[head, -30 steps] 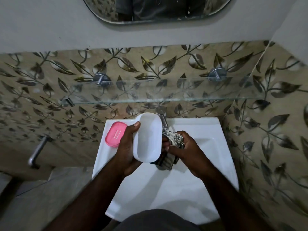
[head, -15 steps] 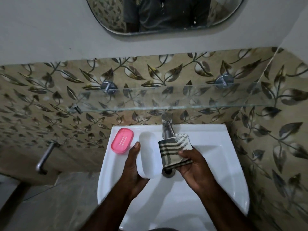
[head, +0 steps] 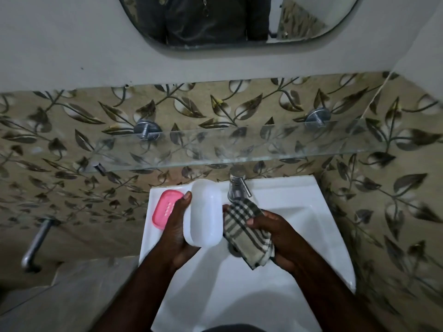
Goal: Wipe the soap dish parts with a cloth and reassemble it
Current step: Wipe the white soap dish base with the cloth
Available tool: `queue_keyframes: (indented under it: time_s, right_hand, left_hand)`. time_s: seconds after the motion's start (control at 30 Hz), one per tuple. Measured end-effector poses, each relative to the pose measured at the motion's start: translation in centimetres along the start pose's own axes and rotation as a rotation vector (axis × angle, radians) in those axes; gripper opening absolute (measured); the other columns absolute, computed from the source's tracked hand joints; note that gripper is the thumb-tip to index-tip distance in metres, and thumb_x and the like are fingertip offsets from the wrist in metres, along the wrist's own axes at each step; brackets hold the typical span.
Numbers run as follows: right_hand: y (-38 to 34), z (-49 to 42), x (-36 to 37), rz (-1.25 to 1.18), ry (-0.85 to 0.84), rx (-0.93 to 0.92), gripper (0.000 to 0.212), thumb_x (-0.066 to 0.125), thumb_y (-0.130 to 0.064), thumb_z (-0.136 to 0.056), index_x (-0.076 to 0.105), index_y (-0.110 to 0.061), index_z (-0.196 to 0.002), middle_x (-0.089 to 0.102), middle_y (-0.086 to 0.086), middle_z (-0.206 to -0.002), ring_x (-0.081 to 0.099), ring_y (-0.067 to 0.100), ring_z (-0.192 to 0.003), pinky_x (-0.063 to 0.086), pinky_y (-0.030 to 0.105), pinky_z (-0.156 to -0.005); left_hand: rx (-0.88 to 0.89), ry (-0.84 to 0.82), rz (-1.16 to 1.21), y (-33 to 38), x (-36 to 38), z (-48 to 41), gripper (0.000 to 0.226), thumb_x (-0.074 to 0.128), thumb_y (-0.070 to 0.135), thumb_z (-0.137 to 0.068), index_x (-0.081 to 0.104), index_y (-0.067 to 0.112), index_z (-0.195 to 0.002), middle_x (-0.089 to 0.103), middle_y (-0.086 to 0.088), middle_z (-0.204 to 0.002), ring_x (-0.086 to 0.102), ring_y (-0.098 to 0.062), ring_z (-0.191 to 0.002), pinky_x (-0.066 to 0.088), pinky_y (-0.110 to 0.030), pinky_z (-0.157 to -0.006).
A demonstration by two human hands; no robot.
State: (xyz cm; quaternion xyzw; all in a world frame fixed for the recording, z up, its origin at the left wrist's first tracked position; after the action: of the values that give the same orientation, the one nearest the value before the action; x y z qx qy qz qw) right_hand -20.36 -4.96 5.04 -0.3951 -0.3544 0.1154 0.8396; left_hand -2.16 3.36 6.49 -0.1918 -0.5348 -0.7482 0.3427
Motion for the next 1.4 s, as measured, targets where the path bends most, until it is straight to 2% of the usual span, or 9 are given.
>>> queue_keyframes:
  time_s: [0.1,0.23,0.4,0.57,0.83,1.0,1.17,1.33,1.4]
  right_hand:
    - [-0.2,0.1,0.5,-0.041,0.057,-0.039,0.040,0.067,0.005,-0.072,0.057,0.009,-0.110,0.066,0.031,-0.109,0.067,0.041,-0.094,0.057,0.049,-0.081]
    - [-0.6,0.8,2.0,0.123,0.095,-0.131,0.040,0.070,0.011,-0.071,0.061,0.003,-0.109,0.071,0.025,-0.101,0.070,0.033,-0.086,0.059,0.036,-0.070]
    - [-0.8,1.0,4.1,0.204,0.205,-0.201,0.021,0.060,0.011,-0.083,0.067,0.001,-0.101,0.071,0.024,-0.086,0.069,0.031,-0.069,0.056,0.032,-0.056]
    - [0.6,0.3,6.7,0.208,0.178,-0.137,0.021,0.065,0.001,-0.085,0.069,0.002,-0.106,0.070,0.030,-0.101,0.068,0.039,-0.085,0.054,0.047,-0.079]
    - [0.8,-1.3,9.3,0.327,0.309,-0.135,0.009,0.070,-0.012,-0.085,0.062,-0.009,-0.086,0.070,0.013,-0.081,0.069,0.023,-0.073,0.056,0.034,-0.065]
    - [0.7,-1.3,9.3,0.351,0.340,-0.150,0.008,0.062,-0.007,-0.090,0.065,-0.007,-0.097,0.074,0.018,-0.091,0.071,0.026,-0.079,0.058,0.037,-0.069]
    - [-0.3,-1.7,11.0,0.386,0.285,-0.258,0.028,0.055,0.002,-0.089,0.075,-0.017,-0.089,0.075,0.009,-0.087,0.072,0.020,-0.078,0.059,0.027,-0.067]
    - [-0.2,-1.2,11.9,0.423,0.181,-0.293,0.010,0.072,-0.014,-0.084,0.070,-0.006,-0.090,0.070,0.008,-0.066,0.065,0.012,-0.051,0.047,0.017,-0.043]
    - [0.0,-1.0,12.2,0.508,0.170,-0.276,0.012,0.073,-0.014,-0.082,0.069,-0.003,-0.084,0.069,0.005,-0.064,0.063,0.010,-0.052,0.046,0.018,-0.047]
  left_hand:
    - [-0.010,0.041,0.012,0.5,-1.6,-0.3,0.087,0.085,0.055,-0.053,0.062,0.013,-0.126,0.060,-0.027,-0.126,0.058,-0.039,-0.114,0.039,-0.055,-0.104]
    - [-0.036,0.053,-0.042,0.2,-3.4,-0.7,0.057,0.059,0.047,-0.078,0.067,0.007,-0.118,0.066,-0.024,-0.117,0.066,-0.032,-0.099,0.056,-0.043,-0.082]
    - [-0.049,-0.040,-0.110,-0.1,-4.6,-1.4,0.036,0.056,0.042,-0.081,0.077,0.017,-0.097,0.075,-0.007,-0.095,0.072,-0.019,-0.085,0.057,-0.029,-0.072]
    - [-0.128,-0.126,-0.184,-0.8,-4.1,-1.8,0.053,0.052,0.056,-0.077,0.075,0.018,-0.106,0.073,-0.013,-0.107,0.070,-0.024,-0.095,0.055,-0.037,-0.080]
    - [-0.167,-0.120,0.015,-1.7,-4.8,-2.5,0.079,0.054,0.067,-0.081,0.058,0.004,-0.128,0.057,-0.025,-0.132,0.055,-0.037,-0.121,0.040,-0.050,-0.106]
    - [-0.117,-0.131,0.179,-1.3,-5.1,-2.5,0.069,0.067,0.057,-0.075,0.064,0.009,-0.123,0.064,-0.021,-0.123,0.063,-0.033,-0.110,0.051,-0.045,-0.091]
    - [-0.116,-0.113,0.166,-1.7,-3.6,-2.7,0.051,0.048,0.053,-0.089,0.069,0.014,-0.116,0.070,-0.013,-0.114,0.066,-0.026,-0.106,0.053,-0.038,-0.087]
    - [-0.070,-0.098,0.036,-0.8,-3.1,-2.8,0.059,0.050,0.060,-0.085,0.072,0.008,-0.104,0.072,-0.015,-0.102,0.069,-0.026,-0.098,0.056,-0.035,-0.082]
    - [-0.058,-0.085,-0.032,0.3,-3.1,-2.8,0.069,0.053,0.064,-0.080,0.072,0.001,-0.100,0.071,-0.020,-0.099,0.068,-0.029,-0.093,0.057,-0.035,-0.082]
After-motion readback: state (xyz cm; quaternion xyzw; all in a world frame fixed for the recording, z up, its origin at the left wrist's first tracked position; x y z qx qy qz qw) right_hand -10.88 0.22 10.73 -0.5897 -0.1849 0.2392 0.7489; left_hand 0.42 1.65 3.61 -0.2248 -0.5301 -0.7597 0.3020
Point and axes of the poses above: each hand's wrist, its own z-axis away from the middle knuckle, its own x-axis out of the palm, y = z × x, the point moved 2 cm from there along -z, towards the middle knuckle
